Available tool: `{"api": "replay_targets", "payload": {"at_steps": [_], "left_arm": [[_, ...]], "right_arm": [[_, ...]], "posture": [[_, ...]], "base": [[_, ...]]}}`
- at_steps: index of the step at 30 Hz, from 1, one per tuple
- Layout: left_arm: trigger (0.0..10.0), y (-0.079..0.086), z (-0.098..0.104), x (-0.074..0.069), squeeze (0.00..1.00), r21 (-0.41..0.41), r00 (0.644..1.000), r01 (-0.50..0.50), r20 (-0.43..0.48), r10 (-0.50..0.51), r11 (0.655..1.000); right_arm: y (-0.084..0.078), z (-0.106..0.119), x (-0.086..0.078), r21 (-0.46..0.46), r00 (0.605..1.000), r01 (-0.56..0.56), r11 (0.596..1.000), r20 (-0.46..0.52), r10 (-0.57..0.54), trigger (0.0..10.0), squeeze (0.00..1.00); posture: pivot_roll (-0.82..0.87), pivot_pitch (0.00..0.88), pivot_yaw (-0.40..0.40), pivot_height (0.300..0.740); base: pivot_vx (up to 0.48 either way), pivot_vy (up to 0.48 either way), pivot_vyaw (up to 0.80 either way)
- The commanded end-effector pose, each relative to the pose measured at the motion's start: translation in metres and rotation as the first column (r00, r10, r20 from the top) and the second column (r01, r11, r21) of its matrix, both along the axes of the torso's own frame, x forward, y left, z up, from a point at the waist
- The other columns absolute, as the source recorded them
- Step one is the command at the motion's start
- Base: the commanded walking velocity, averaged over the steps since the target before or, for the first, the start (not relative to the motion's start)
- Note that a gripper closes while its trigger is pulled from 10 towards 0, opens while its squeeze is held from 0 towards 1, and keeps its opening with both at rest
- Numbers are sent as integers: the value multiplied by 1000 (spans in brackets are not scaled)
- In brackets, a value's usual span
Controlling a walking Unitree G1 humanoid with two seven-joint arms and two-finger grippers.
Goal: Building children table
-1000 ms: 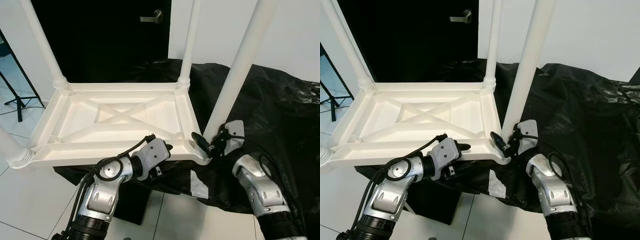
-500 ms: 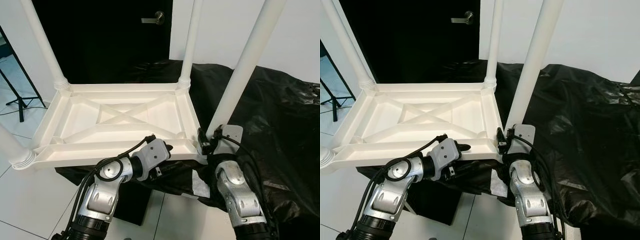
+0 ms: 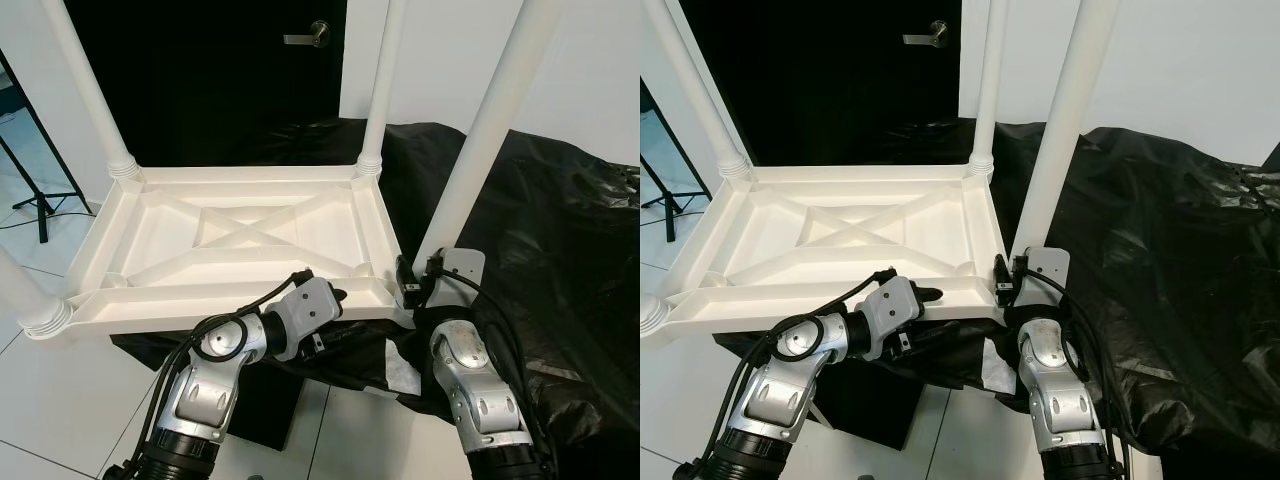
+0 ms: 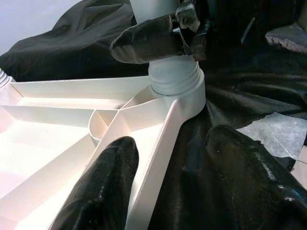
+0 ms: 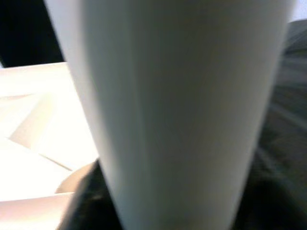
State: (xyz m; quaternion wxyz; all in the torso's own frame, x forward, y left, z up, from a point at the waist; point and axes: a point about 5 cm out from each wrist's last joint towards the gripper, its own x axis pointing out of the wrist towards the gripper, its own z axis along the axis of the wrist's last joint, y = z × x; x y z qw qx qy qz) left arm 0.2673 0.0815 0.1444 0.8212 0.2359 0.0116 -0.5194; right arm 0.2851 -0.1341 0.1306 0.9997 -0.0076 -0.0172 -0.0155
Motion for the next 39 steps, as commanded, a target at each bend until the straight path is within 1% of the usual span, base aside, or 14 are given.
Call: {"api": "replay_targets", "payload": {"at_steps": [1, 7, 9, 12, 13, 17, 18, 21, 22, 30, 31, 32, 33, 39], "left_arm": [[10000, 0, 1, 5, 0, -30, 993, -105, 44, 106, 994], [10000, 1, 0, 5, 0, -31, 993, -106, 42, 108, 994], [10000, 1, -1, 4, 0, -31, 994, -105, 39, 106, 994], [10000, 1, -1, 4, 0, -30, 994, -103, 39, 104, 994], [10000, 1, -1, 5, 0, -29, 994, -101, 38, 102, 994], [10000, 2, 1, 7, 0, -26, 994, -96, 41, 97, 995], [10000, 2, 1, 7, 0, -26, 994, -96, 41, 97, 995], [10000, 1, 3, 9, 0, -27, 995, -92, 44, 94, 995], [10000, 1, 3, 9, 0, -27, 995, -92, 44, 94, 995], [10000, 3, 4, 10, 0, -30, 993, -102, 49, 103, 994], [10000, 3, 4, 10, 0, -30, 993, -104, 49, 106, 994], [10000, 3, 4, 10, 0, -29, 993, -107, 49, 108, 994], [10000, 4, 4, 9, 0, -30, 993, -110, 50, 111, 994], [10000, 5, 5, 10, 0, -32, 991, -120, 53, 122, 992]], "right_arm": [[-15, -14, -2, -34, 996, 62, 998, -66, -64, 10000, 1000], [-21, -8, -4, -20, 998, -68, 998, -18, 67, 10000, 1000], [-27, -5, -7, -32, 983, -183, 983, -2, 183, 10000, 1000], [-29, -5, -9, -32, 967, -255, 966, -10, 255, 10000, 1000], [-32, -6, -10, -43, 943, -332, 942, -21, 332, 10000, 0], [-40, -4, -5, -86, 876, -481, 872, -50, 479, 10000, 0], [-40, -4, -5, -86, 876, -481, 872, -50, 479, 10000, 0], [-44, 1, 6, -120, 821, -571, 812, -83, 565, 10000, 0], [-44, 1, 6, -120, 821, -571, 812, -83, 565, 10000, 0], [-33, 5, 22, -164, 693, -720, 674, -137, 708, 10000, 0], [-32, 4, 23, -161, 680, -732, 662, -138, 720, 5255, 0], [-30, 4, 24, -165, 672, -740, 652, -141, 727, 4039, 0], [-29, 4, 24, -167, 662, -749, 641, -147, 735, 0, 0], [-32, 1, 26, -166, 651, -759, 630, -154, 744, 0, 0]], "posture": [[5, 0, -61, 740], [-1, 0, -57, 740], [-3, 0, -53, 740], [-9, 0, -46, 740], [-14, 0, -39, 740], [-23, 0, -26, 740], [-23, 0, -26, 740], [-24, 0, -19, 740], [-24, 0, -19, 740], [-7, 0, -25, 740], [-2, 0, -29, 740], [-2, 0, -29, 740], [2, 0, -32, 740], [7, 0, -41, 740]], "base": [[0, 0, 0], [0, 0, 0], [0, 0, 0], [0, 0, 0], [0, 0, 0], [0, 0, 0], [0, 0, 0], [0, 0, 0], [0, 0, 0], [0, 0, 0], [0, 0, 0], [0, 0, 0], [0, 0, 0], [0, 0, 0]]}}
